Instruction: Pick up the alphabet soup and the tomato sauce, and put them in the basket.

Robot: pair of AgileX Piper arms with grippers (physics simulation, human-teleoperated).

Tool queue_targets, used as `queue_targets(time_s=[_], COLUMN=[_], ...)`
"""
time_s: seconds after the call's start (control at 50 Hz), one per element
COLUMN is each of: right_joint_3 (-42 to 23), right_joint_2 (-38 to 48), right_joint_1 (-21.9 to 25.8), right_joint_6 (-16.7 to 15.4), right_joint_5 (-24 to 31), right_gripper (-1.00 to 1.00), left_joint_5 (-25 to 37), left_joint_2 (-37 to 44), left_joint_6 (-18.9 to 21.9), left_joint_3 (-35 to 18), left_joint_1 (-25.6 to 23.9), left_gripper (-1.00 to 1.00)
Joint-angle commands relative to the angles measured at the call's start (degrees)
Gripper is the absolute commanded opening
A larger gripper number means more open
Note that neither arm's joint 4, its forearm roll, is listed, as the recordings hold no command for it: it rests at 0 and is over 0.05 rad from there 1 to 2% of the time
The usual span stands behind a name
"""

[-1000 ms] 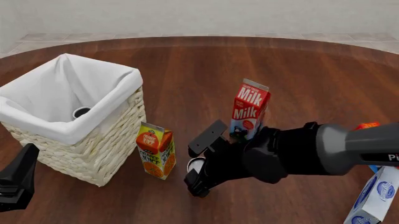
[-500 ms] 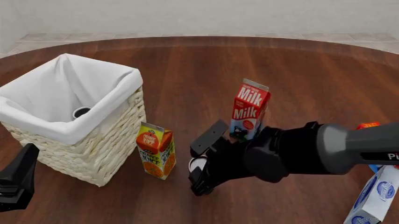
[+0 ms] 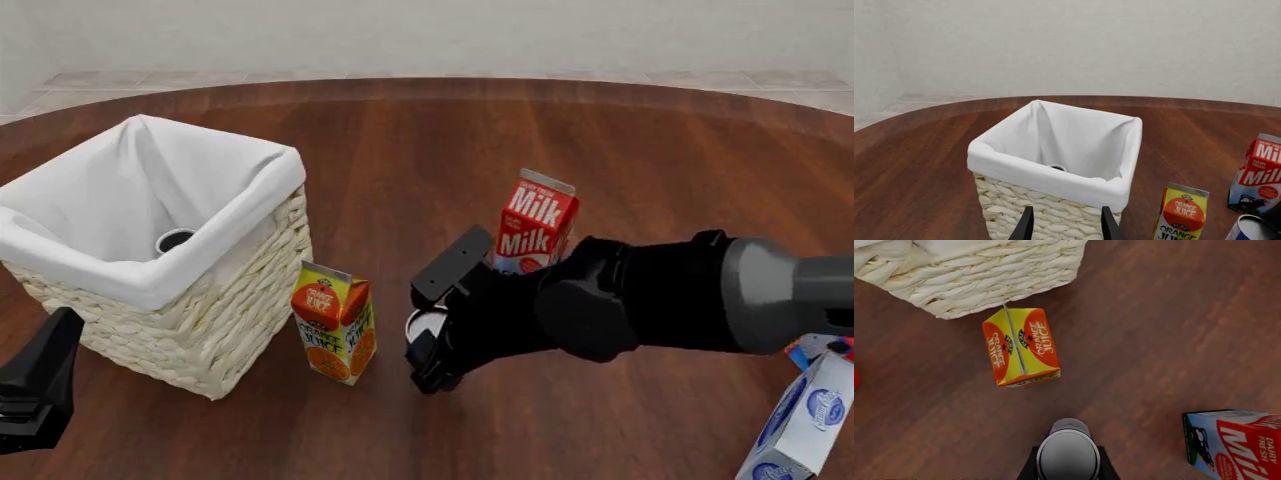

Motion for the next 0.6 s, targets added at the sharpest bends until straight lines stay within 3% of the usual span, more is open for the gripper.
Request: queue_targets(time_s=[0.02,0.6], right_joint_3=[-2.5,-8.5], right_joint_2=[-3.1,-9.2], right_joint_1=[-0.6,-0.6], right_joint_6=[0.2,-1.9], right_joint_5=[3.1,10.4], right_gripper=[-1.0,-1.0], left_joint_5=[0.0,0.0], left_joint_2=[0.0,0.0], left_joint_6=[0.0,0.0], left_joint_3=[0.0,0.0], left_joint_1=[0.0,0.0], left_gripper=[1.0,1.0])
